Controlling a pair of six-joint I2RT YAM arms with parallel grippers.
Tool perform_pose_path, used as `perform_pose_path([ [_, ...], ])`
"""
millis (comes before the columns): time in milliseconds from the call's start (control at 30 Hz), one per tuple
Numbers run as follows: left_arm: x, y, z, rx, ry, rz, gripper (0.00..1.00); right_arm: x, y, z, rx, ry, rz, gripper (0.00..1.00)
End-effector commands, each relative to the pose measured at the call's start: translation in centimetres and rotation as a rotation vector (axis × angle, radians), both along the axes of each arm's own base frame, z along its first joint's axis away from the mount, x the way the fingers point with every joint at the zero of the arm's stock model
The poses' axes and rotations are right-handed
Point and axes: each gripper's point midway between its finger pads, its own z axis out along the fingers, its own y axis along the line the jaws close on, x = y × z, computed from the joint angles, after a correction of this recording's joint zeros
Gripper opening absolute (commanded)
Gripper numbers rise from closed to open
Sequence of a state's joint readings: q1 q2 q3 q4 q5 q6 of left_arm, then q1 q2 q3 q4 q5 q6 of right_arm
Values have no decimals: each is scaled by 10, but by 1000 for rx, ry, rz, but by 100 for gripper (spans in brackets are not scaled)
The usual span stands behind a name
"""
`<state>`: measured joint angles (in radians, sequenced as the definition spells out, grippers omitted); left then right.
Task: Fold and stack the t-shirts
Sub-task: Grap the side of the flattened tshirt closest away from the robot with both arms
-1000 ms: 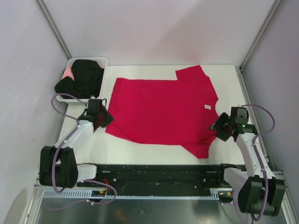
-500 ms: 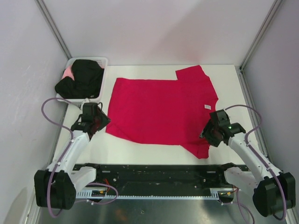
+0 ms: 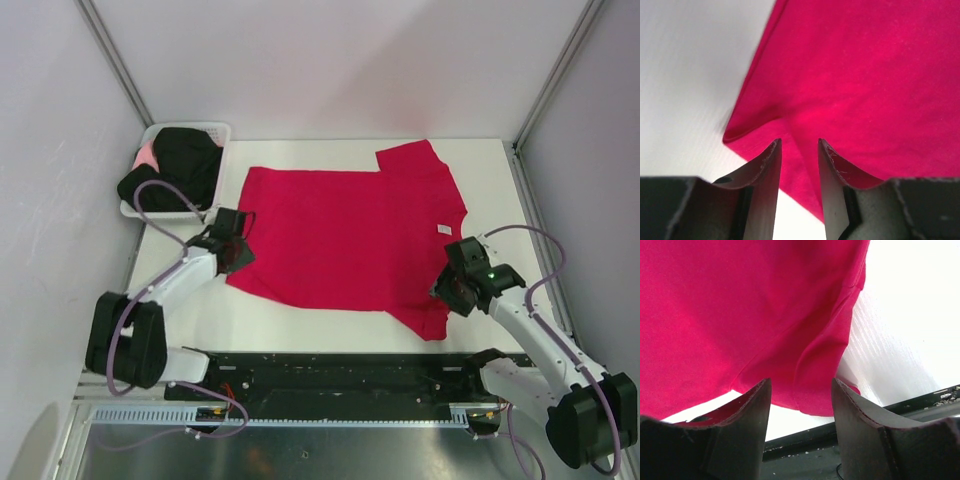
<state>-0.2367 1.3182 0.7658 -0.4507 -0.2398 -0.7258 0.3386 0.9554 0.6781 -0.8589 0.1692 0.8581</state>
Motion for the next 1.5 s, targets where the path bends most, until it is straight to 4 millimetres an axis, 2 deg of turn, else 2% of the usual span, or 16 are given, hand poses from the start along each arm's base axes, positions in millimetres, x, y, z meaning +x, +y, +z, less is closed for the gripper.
perform_pose_path([
  [0,16,6,3,166,-7,26,40,13,-7,24,-39,-78,-25,56],
  [333,21,14,-10,281,50,53,39,13,-6,29,-39,-87,-2,56],
  [600,23,8,-27,275,106,37,39,13,-6,29,-37,-91,3,56],
  [733,22,6,-29,267,109,37,38,11,-7,29,-41,-87,4,56],
  [833,22,4,-26,254,101,37,32,9,-7,29,-42,-80,6,56],
  [1033,10,0,-19,202,82,44,6,2,-9,27,-55,-56,11,57],
  [1100,3,1,-15,186,70,49,2,0,-10,26,-59,-49,12,57],
  [1333,-24,13,3,158,7,84,0,-17,-7,20,-41,24,22,57],
  [1467,-36,13,4,121,-12,100,0,-28,-5,20,-44,52,31,57],
])
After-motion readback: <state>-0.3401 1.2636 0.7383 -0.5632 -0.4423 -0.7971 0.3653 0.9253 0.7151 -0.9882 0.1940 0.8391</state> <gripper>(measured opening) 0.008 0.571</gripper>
